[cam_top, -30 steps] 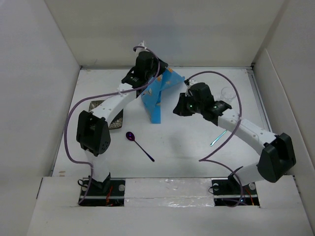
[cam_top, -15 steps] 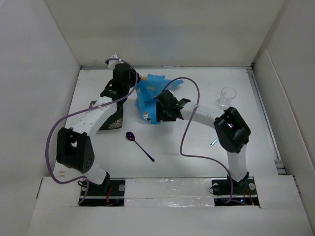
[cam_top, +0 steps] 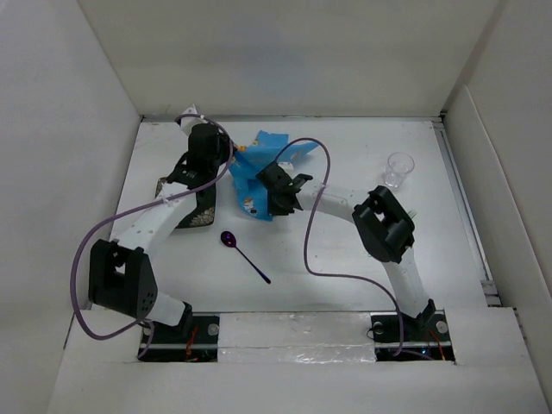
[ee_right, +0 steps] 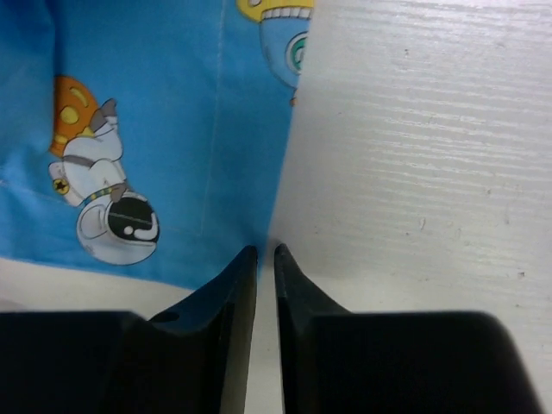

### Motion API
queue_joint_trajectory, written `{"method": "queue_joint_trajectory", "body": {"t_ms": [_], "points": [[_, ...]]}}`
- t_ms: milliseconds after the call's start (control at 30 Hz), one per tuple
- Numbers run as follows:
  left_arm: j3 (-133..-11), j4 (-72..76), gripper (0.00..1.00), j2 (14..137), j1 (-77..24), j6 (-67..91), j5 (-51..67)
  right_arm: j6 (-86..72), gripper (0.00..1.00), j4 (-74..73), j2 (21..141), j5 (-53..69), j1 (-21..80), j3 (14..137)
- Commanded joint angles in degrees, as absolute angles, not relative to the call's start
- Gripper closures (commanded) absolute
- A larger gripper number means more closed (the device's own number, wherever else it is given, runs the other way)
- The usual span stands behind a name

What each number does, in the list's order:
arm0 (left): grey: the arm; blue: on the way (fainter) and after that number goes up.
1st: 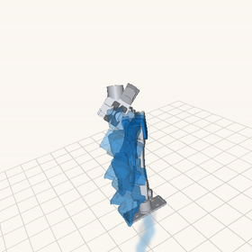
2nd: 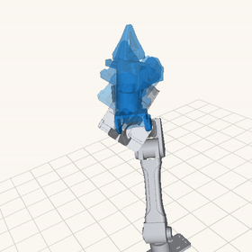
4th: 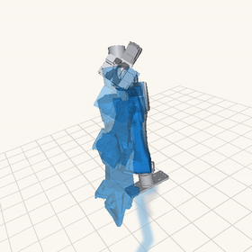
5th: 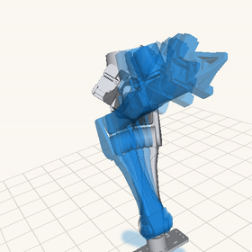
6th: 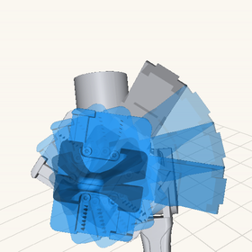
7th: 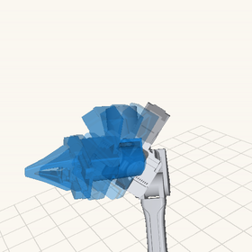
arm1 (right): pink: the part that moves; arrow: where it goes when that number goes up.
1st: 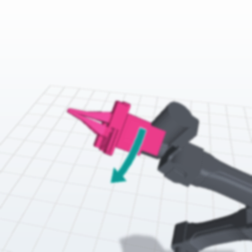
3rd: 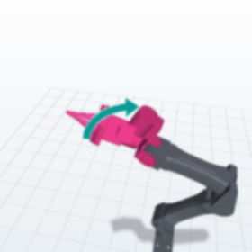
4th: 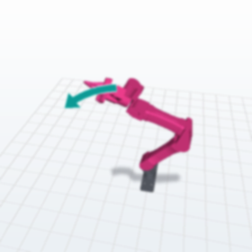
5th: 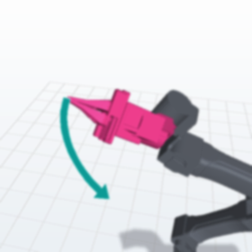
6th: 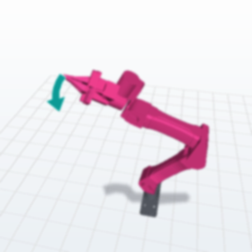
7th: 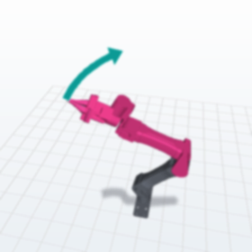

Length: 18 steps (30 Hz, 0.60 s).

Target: Set the dinner table for one person

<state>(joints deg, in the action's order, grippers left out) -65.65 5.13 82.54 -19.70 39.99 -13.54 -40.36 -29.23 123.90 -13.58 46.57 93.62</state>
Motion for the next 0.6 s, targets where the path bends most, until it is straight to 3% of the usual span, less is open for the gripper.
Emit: {"method": "queue_joint_trajectory", "body": {"t_ms": [0, 33, 333, 433, 467, 567], "points": [[-64.6, 7.38, 1.0, 79.37, -19.25, 38.06, -15.03, -42.53, 0.93, -31.22, 126.74, -14.5, 48.16, 92.83], [-64.25, 7.47, 1.0, 79.1, -19.25, 37.53, -15.12, -42.8, 1.0, -30.24, 126.22, -14.33, 47.55, 91.59], [-62.41, 6.68, 1.0, 77.7, -19.25, 38.14, -14.5, -39.92, 1.0, -23.73, 102.95, -15.4, 40.97, 80.52], [-62.14, 7.03, 1.0, 77.7, -19.25, 39.11, -14.15, -40.08, 0.98, -24.25, 102.83, -12.32, 41.48, 80.86], [-62.14, 7.03, 1.0, 77.78, -19.25, 39.29, -14.06, -39.99, 0.86, -24.87, 104.14, -11.43, 42.27, 81.38], [-62.75, 6.24, 1.0, 78.22, -19.25, 38.94, -15.47, -39.2, 0.61, -26.19, 109.22, -13.88, 46.92, 83.75]]}}
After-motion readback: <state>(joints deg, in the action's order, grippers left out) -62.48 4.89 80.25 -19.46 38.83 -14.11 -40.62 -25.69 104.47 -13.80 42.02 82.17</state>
